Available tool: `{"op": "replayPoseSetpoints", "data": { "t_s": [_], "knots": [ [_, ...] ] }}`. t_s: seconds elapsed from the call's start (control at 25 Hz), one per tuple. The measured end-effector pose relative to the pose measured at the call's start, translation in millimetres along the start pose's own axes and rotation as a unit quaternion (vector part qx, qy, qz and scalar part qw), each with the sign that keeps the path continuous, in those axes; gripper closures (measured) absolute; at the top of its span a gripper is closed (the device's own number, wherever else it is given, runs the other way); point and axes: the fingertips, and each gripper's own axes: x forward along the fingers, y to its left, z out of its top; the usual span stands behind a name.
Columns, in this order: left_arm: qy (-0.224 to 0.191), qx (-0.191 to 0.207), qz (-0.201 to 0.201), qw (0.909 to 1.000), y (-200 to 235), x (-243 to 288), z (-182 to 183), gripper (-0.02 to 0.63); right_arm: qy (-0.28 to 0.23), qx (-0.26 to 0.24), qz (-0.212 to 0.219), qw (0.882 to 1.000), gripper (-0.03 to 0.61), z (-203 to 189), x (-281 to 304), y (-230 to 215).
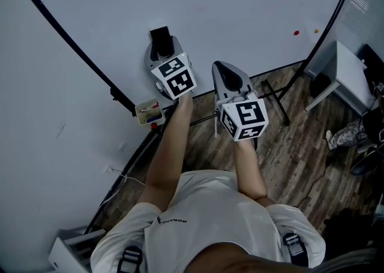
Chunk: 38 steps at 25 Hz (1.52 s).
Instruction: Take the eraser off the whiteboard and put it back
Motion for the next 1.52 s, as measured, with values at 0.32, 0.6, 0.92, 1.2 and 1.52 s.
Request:
{"op": "replayPoseSetpoints", "data": {
  "t_s": [0.32,0.6,0.92,1.2,1.52],
  "knots": [
    [-0.004,0.006,0.004,1.0,-0.6,1.9,3.1,0.391,-0.001,0.002,0.0,1.0,0.565,1.4,0.6,-3.9],
    [-0.004,0.007,-0.005,1.0,-3.6,4.6,0.9,0.376,-0.001,0.002,0.003,1.0,0.565,1.1,0.7,-4.1],
    [0.0,0.004,-0.012,0.9999,-3.8,4.2,-2.7,0.342,-0.003,0.003,0.001,1.0,0.565,2.4,-0.3,-7.6],
    [-0.006,-0.006,-0.028,0.9996,-6.7,-4.2,-2.3,0.327,-0.005,0.003,0.003,1.0,0.565,3.0,-0.2,-4.9],
    [-0.007,0.004,-0.026,0.9996,-6.9,-16.7,0.3,0.327,-0.007,0.0,0.002,1.0,0.565,8.0,-5.2,-1.5]
  ]
}}
